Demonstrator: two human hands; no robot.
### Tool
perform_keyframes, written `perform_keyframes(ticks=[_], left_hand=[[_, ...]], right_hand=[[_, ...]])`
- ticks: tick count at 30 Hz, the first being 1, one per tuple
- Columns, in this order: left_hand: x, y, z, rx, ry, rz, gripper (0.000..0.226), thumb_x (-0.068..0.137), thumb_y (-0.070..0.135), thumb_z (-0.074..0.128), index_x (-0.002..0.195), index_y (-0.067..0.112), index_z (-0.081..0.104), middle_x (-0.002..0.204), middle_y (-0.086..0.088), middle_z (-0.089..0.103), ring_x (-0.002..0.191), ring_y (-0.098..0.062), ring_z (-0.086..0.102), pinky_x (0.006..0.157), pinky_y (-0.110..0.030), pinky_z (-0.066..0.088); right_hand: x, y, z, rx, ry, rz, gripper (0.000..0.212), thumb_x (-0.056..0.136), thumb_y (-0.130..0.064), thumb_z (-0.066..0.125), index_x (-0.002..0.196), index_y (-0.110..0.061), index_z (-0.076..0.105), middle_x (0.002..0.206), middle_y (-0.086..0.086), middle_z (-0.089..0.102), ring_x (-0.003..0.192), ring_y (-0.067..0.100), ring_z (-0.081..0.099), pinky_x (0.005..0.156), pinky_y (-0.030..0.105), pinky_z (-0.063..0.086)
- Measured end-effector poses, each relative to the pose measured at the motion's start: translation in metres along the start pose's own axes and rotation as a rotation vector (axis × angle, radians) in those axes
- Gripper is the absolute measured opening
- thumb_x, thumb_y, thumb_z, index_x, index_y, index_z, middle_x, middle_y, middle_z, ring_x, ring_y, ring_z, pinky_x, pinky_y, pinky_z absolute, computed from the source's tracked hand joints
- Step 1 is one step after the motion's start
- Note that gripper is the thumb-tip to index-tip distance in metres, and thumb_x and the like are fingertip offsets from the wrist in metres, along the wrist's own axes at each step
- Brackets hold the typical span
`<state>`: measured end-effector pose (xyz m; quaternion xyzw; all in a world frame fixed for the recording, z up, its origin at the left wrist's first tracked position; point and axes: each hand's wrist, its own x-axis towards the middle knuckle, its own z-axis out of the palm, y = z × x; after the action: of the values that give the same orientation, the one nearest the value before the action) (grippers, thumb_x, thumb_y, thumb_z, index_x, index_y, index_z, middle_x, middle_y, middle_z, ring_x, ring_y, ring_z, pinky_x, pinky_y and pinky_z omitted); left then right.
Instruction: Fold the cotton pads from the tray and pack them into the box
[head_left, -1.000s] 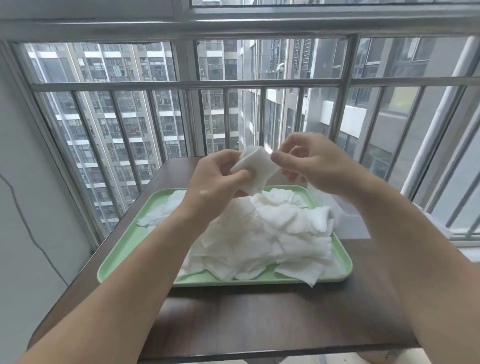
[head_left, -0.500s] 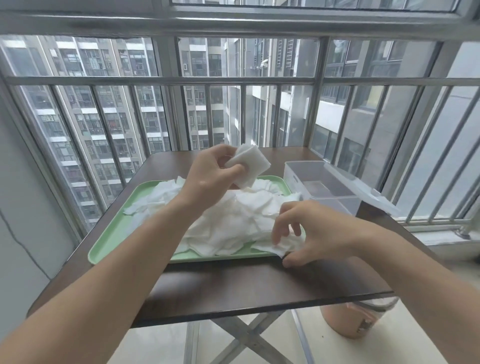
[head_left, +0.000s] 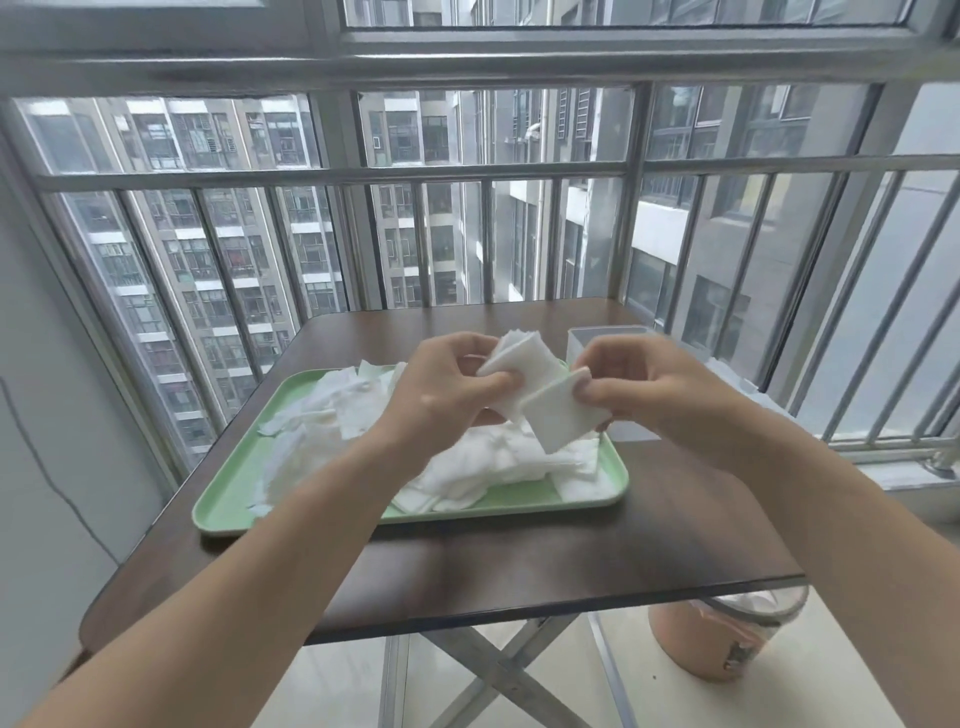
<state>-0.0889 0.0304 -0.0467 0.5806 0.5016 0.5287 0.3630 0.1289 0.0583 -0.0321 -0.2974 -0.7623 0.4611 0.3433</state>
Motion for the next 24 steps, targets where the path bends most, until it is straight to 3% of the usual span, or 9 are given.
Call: perform_keyframes(ticks=[4,8,14,18,21,24], left_hand=[[-0.004,0.005,0.008,-0.076,-0.063,-0.026,0.028,0.084,-0.001,0.076,0.110,0.005,0.069,0.081,-0.007,0.076,0.066,-0.013,0.071,0.061,-0.026,0.060],[-0.006,0.008,0.012,-0.104,-0.104,-0.018,0.036,0.081,-0.004,0.077,0.114,0.003,0.068,0.090,-0.013,0.077,0.073,-0.019,0.074,0.066,-0.028,0.061],[-0.007,0.011,0.018,-0.067,-0.156,0.004,0.034,0.081,-0.005,0.077,0.110,0.012,0.070,0.102,-0.014,0.076,0.084,-0.021,0.074,0.077,-0.035,0.063],[-0.004,0.015,0.022,-0.081,-0.217,0.000,0.034,0.085,0.000,0.076,0.116,0.012,0.070,0.106,-0.012,0.076,0.092,-0.021,0.074,0.085,-0.037,0.062],[0.001,0.021,0.024,-0.097,-0.269,-0.026,0.035,0.087,-0.002,0.072,0.120,0.010,0.070,0.108,-0.012,0.076,0.098,-0.024,0.074,0.088,-0.037,0.060],[0.011,0.024,0.028,-0.087,-0.303,-0.069,0.036,0.087,-0.008,0.063,0.112,0.015,0.073,0.108,-0.012,0.076,0.102,-0.027,0.073,0.090,-0.036,0.060]], right_hand=[[0.006,-0.006,-0.002,0.024,0.068,0.018,0.014,0.088,-0.018,0.073,0.096,-0.007,0.070,0.092,0.021,0.072,0.079,0.026,0.058,0.064,0.028,0.050],[0.010,-0.006,-0.004,-0.007,0.150,0.018,0.016,0.089,-0.014,0.073,0.101,-0.004,0.073,0.093,0.022,0.075,0.078,0.028,0.062,0.070,0.035,0.050],[0.011,-0.009,-0.007,-0.055,0.218,0.020,0.020,0.088,-0.016,0.074,0.101,0.000,0.071,0.085,0.017,0.075,0.060,0.010,0.060,0.056,0.021,0.047],[0.012,-0.010,-0.014,-0.080,0.227,0.013,0.024,0.085,-0.017,0.078,0.099,0.001,0.070,0.082,0.016,0.074,0.058,0.010,0.057,0.054,0.023,0.043],[0.015,-0.011,-0.022,-0.124,0.233,0.001,0.022,0.082,-0.015,0.080,0.098,-0.001,0.072,0.085,0.018,0.074,0.059,0.008,0.058,0.052,0.016,0.044],[0.020,-0.011,-0.030,-0.210,0.236,0.004,0.019,0.081,-0.016,0.081,0.094,-0.004,0.074,0.080,0.012,0.074,0.060,0.007,0.060,0.053,0.014,0.044]])
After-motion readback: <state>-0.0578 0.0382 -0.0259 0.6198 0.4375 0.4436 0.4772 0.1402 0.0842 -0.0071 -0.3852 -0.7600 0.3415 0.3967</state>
